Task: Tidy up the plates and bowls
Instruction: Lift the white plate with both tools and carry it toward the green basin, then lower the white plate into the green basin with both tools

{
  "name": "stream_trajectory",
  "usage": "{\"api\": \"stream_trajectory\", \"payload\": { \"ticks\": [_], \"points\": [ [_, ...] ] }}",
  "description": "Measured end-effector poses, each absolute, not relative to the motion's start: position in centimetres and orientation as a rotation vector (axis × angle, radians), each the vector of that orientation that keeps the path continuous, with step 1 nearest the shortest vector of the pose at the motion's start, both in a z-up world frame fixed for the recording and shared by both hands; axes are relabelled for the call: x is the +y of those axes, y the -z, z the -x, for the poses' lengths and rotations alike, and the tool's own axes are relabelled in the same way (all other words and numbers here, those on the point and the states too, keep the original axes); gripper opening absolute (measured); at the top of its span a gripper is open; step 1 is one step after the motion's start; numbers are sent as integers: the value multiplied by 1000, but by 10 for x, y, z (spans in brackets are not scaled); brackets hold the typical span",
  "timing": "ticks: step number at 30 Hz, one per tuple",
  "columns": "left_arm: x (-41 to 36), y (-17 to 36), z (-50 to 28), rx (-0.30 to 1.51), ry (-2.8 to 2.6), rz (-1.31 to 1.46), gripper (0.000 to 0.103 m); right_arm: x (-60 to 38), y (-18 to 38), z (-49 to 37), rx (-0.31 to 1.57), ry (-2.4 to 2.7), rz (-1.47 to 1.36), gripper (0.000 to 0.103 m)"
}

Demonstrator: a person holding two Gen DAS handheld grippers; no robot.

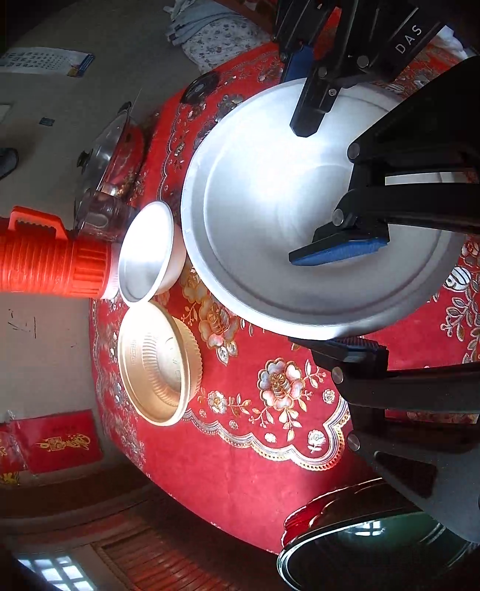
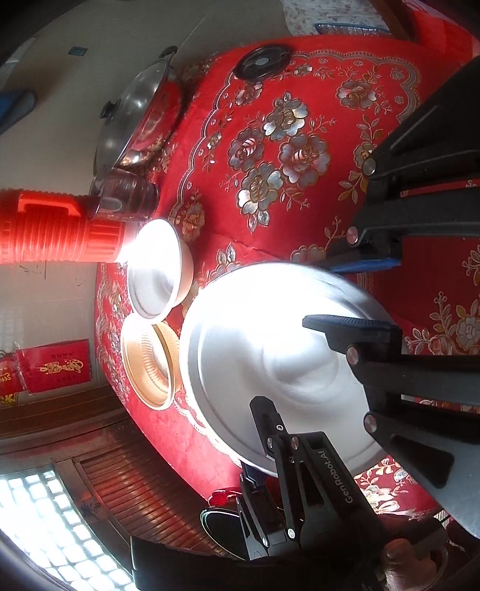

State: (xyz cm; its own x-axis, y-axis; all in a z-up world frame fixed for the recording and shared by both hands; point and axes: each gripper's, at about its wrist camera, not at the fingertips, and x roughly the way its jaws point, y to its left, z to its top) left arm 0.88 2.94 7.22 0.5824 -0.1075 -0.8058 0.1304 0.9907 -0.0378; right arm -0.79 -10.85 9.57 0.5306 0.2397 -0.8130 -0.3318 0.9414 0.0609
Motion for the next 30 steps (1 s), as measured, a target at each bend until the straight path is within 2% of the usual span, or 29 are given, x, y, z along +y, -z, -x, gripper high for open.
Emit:
{"api": "stream_trajectory", "payload": {
  "ticks": [17, 30],
  "points": [
    [132, -112, 30, 858, -18, 60, 35, -17, -120, 14, 884, -510, 209, 21],
    [239, -110, 69, 847, -230, 147, 35, 92, -117, 21, 871, -723, 308, 21]
  ]
}}
